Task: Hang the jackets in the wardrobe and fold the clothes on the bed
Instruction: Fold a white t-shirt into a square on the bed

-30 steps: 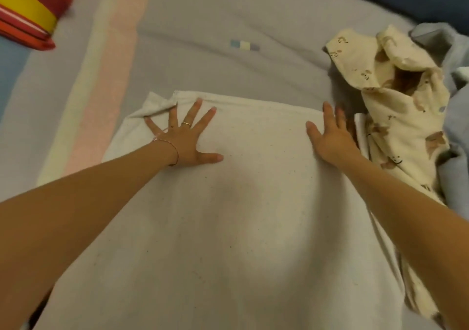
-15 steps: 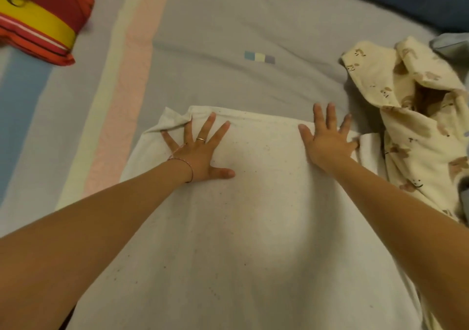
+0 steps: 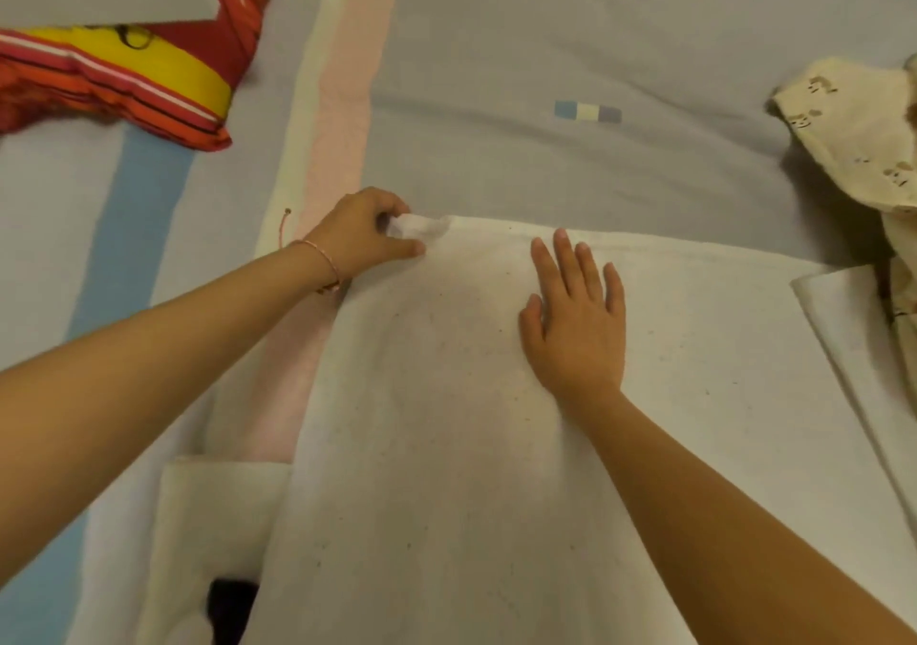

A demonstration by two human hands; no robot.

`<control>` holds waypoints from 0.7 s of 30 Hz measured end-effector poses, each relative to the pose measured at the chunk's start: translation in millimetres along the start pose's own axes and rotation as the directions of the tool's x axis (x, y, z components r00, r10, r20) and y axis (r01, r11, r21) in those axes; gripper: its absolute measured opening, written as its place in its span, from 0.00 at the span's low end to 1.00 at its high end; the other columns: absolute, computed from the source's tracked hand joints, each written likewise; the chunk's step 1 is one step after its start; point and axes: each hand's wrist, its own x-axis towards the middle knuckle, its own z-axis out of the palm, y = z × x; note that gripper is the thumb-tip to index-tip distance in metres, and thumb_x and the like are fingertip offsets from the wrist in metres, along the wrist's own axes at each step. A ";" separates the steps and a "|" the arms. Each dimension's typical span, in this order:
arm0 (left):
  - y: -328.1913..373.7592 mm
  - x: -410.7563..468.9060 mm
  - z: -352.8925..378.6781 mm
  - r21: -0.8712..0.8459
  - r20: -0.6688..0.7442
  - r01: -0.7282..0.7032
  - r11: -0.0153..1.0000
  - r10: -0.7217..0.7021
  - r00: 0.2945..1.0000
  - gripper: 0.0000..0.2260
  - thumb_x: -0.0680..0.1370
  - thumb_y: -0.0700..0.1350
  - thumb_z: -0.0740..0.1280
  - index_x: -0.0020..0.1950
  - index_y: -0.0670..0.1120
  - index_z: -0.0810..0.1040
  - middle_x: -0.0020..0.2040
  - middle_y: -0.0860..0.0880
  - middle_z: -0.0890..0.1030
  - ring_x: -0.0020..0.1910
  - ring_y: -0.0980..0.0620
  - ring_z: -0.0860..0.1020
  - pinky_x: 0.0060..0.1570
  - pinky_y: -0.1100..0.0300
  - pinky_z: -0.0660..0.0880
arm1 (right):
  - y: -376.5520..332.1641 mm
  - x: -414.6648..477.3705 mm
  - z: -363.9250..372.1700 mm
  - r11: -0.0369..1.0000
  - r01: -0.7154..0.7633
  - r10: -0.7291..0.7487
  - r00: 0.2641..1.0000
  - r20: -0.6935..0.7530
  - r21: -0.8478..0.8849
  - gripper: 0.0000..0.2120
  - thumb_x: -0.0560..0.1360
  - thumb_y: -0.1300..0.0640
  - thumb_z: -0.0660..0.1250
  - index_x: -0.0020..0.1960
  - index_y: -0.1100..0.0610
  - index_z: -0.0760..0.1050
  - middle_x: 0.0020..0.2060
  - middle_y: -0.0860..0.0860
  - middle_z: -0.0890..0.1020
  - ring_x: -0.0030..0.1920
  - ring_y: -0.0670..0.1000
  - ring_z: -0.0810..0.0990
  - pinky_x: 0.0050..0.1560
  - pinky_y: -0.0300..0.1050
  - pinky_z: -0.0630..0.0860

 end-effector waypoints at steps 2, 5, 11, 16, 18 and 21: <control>-1.6 -1.3 -1.4 -0.054 0.047 0.005 0.999 -0.003 0.999 0.14 0.69 0.45 0.75 0.49 0.41 0.77 0.51 0.43 0.76 0.48 0.45 0.75 0.51 0.53 0.72 | 0.1 -0.1 -0.3 1.000 -0.009 0.009 1.000 0.004 -0.009 0.27 0.79 0.47 0.44 0.77 0.49 0.52 0.77 0.49 0.53 0.77 0.51 0.50 0.76 0.51 0.42; -0.4 -4.0 -14.7 -0.191 0.110 -0.014 0.981 0.036 0.993 0.08 0.70 0.40 0.74 0.40 0.42 0.75 0.40 0.44 0.73 0.39 0.50 0.71 0.40 0.57 0.67 | -1.6 1.2 -0.4 1.000 -0.013 0.013 1.000 -0.012 -0.001 0.27 0.78 0.48 0.44 0.77 0.49 0.54 0.77 0.50 0.55 0.77 0.51 0.52 0.76 0.51 0.43; -7.2 0.1 -42.9 -0.099 0.061 -0.053 0.994 0.060 0.996 0.14 0.66 0.41 0.77 0.47 0.45 0.75 0.43 0.48 0.77 0.39 0.55 0.72 0.38 0.66 0.69 | -3.3 0.6 -0.6 1.000 -0.019 0.019 1.000 -0.011 0.008 0.27 0.78 0.47 0.43 0.76 0.50 0.57 0.76 0.50 0.57 0.76 0.52 0.54 0.76 0.53 0.46; -21.6 11.7 -50.3 -0.072 -0.102 -0.055 0.996 0.047 0.994 0.09 0.68 0.39 0.75 0.45 0.45 0.79 0.44 0.46 0.80 0.38 0.55 0.73 0.39 0.67 0.69 | -5.6 2.9 -0.9 1.000 -0.024 0.024 1.000 -0.002 0.017 0.28 0.78 0.46 0.41 0.76 0.49 0.57 0.76 0.50 0.57 0.76 0.53 0.54 0.76 0.54 0.47; -29.4 14.3 -39.5 -0.073 -0.173 -0.023 0.997 0.010 0.985 0.04 0.70 0.40 0.73 0.41 0.46 0.79 0.42 0.48 0.79 0.34 0.57 0.70 0.38 0.65 0.69 | -4.0 4.0 -0.4 1.000 -0.021 0.021 1.000 0.000 0.022 0.28 0.78 0.45 0.41 0.76 0.49 0.57 0.76 0.50 0.57 0.76 0.53 0.54 0.76 0.55 0.47; -48.2 17.9 -15.2 -0.166 -0.261 0.048 0.985 -0.091 0.961 0.08 0.72 0.42 0.72 0.35 0.52 0.76 0.38 0.47 0.79 0.34 0.52 0.71 0.41 0.56 0.71 | -2.6 5.2 2.9 1.000 -0.015 0.015 1.000 0.002 0.019 0.27 0.79 0.45 0.41 0.77 0.49 0.56 0.77 0.50 0.56 0.77 0.53 0.53 0.76 0.54 0.47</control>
